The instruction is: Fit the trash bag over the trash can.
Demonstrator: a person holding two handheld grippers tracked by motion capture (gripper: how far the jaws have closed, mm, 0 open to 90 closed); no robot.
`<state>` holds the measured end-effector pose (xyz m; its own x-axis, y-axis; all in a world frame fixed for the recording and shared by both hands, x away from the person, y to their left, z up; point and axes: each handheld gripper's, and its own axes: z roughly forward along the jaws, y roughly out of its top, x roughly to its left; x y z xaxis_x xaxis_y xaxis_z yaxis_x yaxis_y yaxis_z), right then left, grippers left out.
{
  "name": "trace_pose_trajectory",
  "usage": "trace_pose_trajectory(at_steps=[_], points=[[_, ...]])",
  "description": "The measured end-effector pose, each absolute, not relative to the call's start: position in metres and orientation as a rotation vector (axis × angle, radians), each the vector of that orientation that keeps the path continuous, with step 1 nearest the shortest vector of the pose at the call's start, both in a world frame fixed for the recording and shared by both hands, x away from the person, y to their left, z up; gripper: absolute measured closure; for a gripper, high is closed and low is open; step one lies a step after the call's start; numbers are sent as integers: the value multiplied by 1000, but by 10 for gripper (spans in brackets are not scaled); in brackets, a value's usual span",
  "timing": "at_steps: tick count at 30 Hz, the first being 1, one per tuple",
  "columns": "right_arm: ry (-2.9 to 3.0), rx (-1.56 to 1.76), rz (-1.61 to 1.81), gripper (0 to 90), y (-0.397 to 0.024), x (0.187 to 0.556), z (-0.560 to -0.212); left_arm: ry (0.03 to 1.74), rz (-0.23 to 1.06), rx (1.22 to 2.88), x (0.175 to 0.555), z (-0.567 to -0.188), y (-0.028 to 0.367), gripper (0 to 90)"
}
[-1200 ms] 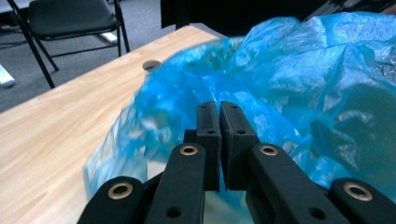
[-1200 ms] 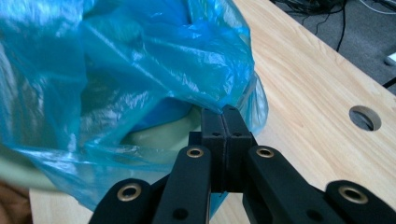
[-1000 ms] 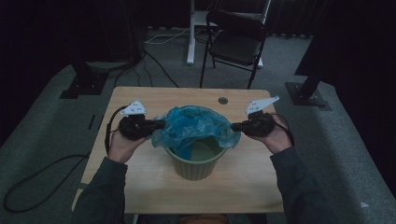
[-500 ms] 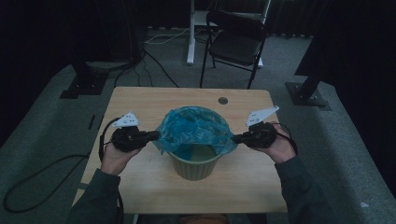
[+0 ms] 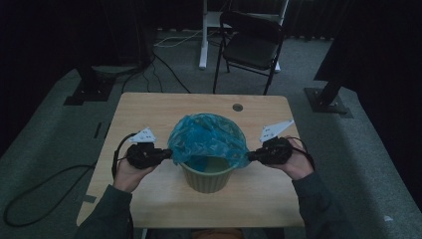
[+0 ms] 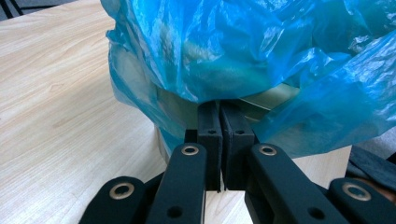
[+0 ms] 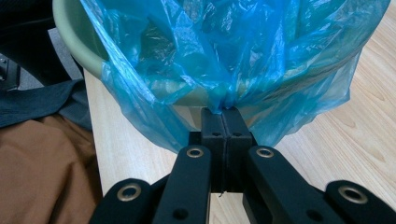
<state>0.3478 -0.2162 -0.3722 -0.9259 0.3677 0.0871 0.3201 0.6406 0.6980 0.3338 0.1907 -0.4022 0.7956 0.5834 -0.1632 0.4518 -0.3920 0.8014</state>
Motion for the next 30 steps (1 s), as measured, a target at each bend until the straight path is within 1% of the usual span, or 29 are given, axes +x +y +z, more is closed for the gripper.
trace_pose_trajectory(at_steps=[4,12,19,21,22,24,25,26,27,29,30], points=[[2775,601,1165,900,-217,350,-373,781,183,2039,337,-403,188,878],[2744,692,1184,900,-219,367,-380,800,204,2034,350,-406,179,887],[2751,702,1164,900,-219,369,-383,792,192,2036,348,-409,177,861],[2739,705,1167,868,-219,368,-381,792,202,2028,347,-406,180,838],[2739,705,1167,868,-219,368,-381,792,202,2028,347,-406,180,825],[2719,700,1178,808,-223,365,-376,803,225,2005,345,-401,188,796],[2719,700,1178,808,-223,365,-376,803,225,2005,345,-401,188,783],[2714,698,1175,753,-226,363,-372,811,239,1989,344,-397,194,769],[2714,698,1175,753,-226,363,-372,811,239,1989,344,-397,194,756],[2689,704,1185,696,-232,360,-368,811,244,1974,342,-393,199,734],[2676,713,1193,685,-234,359,-366,808,245,1968,340,-392,201,722]])
